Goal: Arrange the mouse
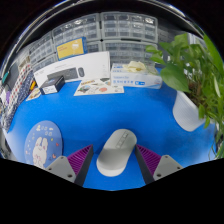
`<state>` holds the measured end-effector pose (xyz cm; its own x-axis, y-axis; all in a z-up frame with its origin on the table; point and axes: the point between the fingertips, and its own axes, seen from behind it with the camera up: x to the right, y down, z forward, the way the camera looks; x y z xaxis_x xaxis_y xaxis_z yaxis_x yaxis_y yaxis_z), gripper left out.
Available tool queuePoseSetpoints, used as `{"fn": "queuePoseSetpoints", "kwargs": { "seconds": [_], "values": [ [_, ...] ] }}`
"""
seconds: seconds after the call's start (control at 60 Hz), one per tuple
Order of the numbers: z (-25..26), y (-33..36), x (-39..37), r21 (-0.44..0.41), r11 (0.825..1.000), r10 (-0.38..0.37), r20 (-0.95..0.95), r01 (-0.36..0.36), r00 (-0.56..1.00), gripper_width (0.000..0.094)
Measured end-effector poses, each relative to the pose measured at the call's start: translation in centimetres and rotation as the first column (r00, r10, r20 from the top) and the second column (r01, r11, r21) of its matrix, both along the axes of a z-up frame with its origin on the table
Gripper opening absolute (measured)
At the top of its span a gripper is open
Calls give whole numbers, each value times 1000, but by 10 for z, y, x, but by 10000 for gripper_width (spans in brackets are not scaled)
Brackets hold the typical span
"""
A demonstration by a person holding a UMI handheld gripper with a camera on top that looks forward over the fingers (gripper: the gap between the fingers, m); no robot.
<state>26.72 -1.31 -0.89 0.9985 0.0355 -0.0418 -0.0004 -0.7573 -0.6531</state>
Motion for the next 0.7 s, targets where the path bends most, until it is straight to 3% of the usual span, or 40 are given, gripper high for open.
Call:
{"fn": "queuePoseSetpoints", "kwargs": {
  "seconds": [0.217,0.467,0.533,0.7],
  "values": [
    [0,32,-18,-13,999,52,-18,-52,998,805],
    [-2,33,-18,-7,999,38,36,-38,999,602],
    [-2,33,-21,-1,999,39,38,-39,999,497],
    [-2,31,-20,-21,999,-24,39,24,999,390]
  ]
}}
